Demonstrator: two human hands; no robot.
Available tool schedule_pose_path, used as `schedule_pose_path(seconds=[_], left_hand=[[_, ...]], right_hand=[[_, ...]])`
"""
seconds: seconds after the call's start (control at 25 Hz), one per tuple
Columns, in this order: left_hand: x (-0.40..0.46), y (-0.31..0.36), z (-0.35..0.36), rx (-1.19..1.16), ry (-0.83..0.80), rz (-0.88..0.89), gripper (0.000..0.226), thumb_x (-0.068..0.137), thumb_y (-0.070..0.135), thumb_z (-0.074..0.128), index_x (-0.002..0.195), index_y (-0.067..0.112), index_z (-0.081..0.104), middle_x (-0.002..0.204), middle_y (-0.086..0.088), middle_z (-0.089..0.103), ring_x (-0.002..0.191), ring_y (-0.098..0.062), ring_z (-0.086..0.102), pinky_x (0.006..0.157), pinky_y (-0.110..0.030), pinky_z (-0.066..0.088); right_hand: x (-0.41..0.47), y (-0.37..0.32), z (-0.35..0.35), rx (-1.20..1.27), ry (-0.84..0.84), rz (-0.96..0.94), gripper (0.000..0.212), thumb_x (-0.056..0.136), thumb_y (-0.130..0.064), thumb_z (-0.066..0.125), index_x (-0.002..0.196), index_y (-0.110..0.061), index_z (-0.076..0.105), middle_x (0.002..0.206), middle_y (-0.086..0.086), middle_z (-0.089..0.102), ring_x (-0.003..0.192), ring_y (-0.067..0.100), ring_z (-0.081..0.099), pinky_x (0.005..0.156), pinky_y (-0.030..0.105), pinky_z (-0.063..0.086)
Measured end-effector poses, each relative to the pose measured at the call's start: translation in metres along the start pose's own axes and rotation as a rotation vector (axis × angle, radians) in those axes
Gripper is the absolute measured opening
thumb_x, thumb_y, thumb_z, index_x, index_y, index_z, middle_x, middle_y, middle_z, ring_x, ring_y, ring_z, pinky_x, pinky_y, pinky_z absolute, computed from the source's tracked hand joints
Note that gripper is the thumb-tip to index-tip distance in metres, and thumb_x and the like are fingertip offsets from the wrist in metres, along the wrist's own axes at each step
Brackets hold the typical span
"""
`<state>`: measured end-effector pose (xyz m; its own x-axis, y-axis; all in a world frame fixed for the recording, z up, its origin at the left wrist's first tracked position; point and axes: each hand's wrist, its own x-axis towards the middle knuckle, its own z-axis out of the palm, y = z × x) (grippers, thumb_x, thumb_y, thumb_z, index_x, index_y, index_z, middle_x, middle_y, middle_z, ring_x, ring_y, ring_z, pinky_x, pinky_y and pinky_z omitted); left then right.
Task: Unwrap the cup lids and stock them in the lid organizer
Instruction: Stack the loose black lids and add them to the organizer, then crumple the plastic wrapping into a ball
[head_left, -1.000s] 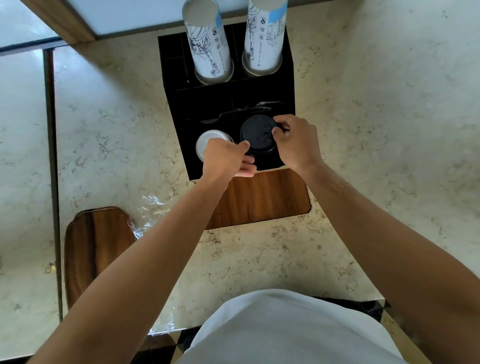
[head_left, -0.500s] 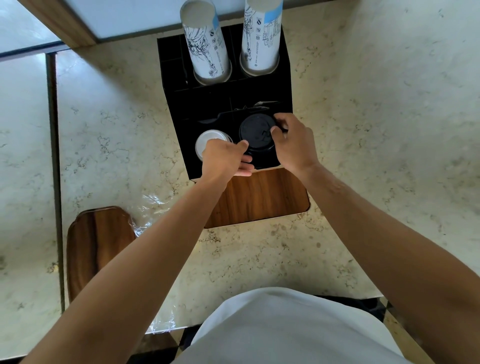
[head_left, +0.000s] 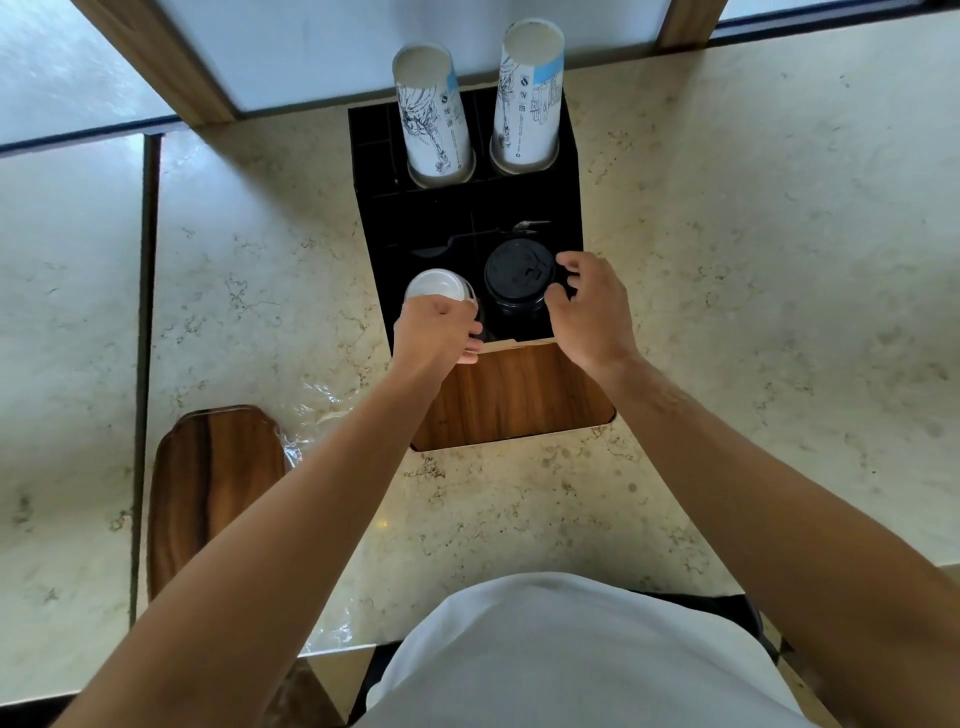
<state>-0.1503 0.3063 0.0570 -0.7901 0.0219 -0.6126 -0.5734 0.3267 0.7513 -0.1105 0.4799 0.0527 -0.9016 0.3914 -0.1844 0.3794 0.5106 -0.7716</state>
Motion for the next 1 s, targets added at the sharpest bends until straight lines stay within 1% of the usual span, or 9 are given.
schedule_pose_path(seconds=[0.12,0.28,0.52,0.64,0.72,0.8,0.88,0.92,1.0], left_hand=[[-0.016,-0.012,-0.012,0.089,0.111,0.077,0.018,0.100,0.018,0.059,0.085,0.021,0.066,0.090,-0.005,0.075,0.076,-0.020,0.077,0.065,-0.033,0.065],[-0.037,-0.041,-0.037,0.085,0.190,0.075,0.014,0.098,0.015,0.059,0.087,0.014,0.069,0.086,-0.009,0.075,0.079,-0.023,0.077,0.063,-0.030,0.064],[-0.064,-0.092,-0.088,0.085,0.284,0.018,0.012,0.090,0.018,0.061,0.086,0.013,0.071,0.078,-0.007,0.075,0.075,-0.024,0.076,0.076,-0.047,0.064],[-0.080,-0.120,-0.119,0.117,0.384,0.002,0.012,0.086,0.021,0.062,0.084,0.015,0.073,0.081,-0.003,0.075,0.077,-0.023,0.074,0.073,-0.039,0.063],[-0.092,-0.138,-0.138,0.161,0.455,-0.016,0.014,0.086,0.021,0.063,0.090,0.014,0.075,0.086,-0.002,0.074,0.078,-0.019,0.070,0.063,-0.028,0.053],[-0.103,-0.154,-0.152,0.183,0.498,-0.041,0.016,0.089,0.021,0.063,0.098,0.014,0.074,0.092,-0.001,0.073,0.084,-0.016,0.068,0.064,-0.026,0.046],[-0.115,-0.173,-0.165,0.190,0.511,-0.071,0.018,0.090,0.021,0.062,0.102,0.014,0.073,0.099,-0.001,0.073,0.091,-0.018,0.067,0.072,-0.030,0.050],[-0.120,-0.183,-0.170,0.208,0.503,-0.086,0.021,0.089,0.020,0.060,0.105,0.015,0.072,0.104,-0.002,0.072,0.095,-0.020,0.067,0.078,-0.033,0.054],[-0.126,-0.199,-0.176,0.255,0.467,-0.131,0.026,0.089,0.020,0.057,0.111,0.015,0.069,0.112,-0.004,0.070,0.104,-0.025,0.066,0.089,-0.040,0.056]], right_hand=[[-0.021,0.003,0.004,-0.008,0.030,0.022,0.037,0.099,-0.018,0.058,0.136,-0.014,0.055,0.138,0.008,0.051,0.119,0.018,0.059,0.097,0.027,0.051],[-0.055,0.005,0.020,-0.034,-0.024,0.023,0.027,0.098,-0.017,0.058,0.124,-0.013,0.061,0.120,0.005,0.059,0.103,0.016,0.062,0.087,0.024,0.048],[-0.109,-0.004,0.072,-0.078,-0.245,-0.016,0.022,0.096,-0.017,0.059,0.116,-0.012,0.066,0.112,0.002,0.066,0.102,0.017,0.064,0.089,0.030,0.053],[-0.133,-0.014,0.105,-0.108,-0.390,-0.010,0.025,0.096,-0.020,0.059,0.118,-0.012,0.067,0.116,0.003,0.066,0.106,0.018,0.063,0.093,0.034,0.053],[-0.149,-0.019,0.124,-0.108,-0.482,0.013,0.026,0.096,-0.021,0.057,0.119,-0.012,0.066,0.117,0.004,0.068,0.106,0.021,0.064,0.091,0.036,0.055],[-0.161,-0.022,0.138,-0.130,-0.545,0.055,0.028,0.097,-0.023,0.053,0.117,-0.010,0.067,0.115,0.006,0.070,0.104,0.024,0.066,0.087,0.037,0.055],[-0.174,-0.024,0.153,-0.163,-0.598,0.051,0.027,0.093,-0.022,0.055,0.103,-0.001,0.069,0.101,0.016,0.072,0.092,0.032,0.068,0.082,0.042,0.056],[-0.180,-0.024,0.160,-0.171,-0.622,0.049,0.024,0.090,-0.020,0.055,0.086,0.001,0.066,0.087,0.022,0.068,0.080,0.037,0.065,0.074,0.046,0.056],[-0.191,-0.027,0.171,-0.140,-0.655,0.120,0.028,0.085,-0.017,0.056,0.059,-0.010,0.048,0.066,0.017,0.057,0.062,0.029,0.058,0.061,0.044,0.051]])
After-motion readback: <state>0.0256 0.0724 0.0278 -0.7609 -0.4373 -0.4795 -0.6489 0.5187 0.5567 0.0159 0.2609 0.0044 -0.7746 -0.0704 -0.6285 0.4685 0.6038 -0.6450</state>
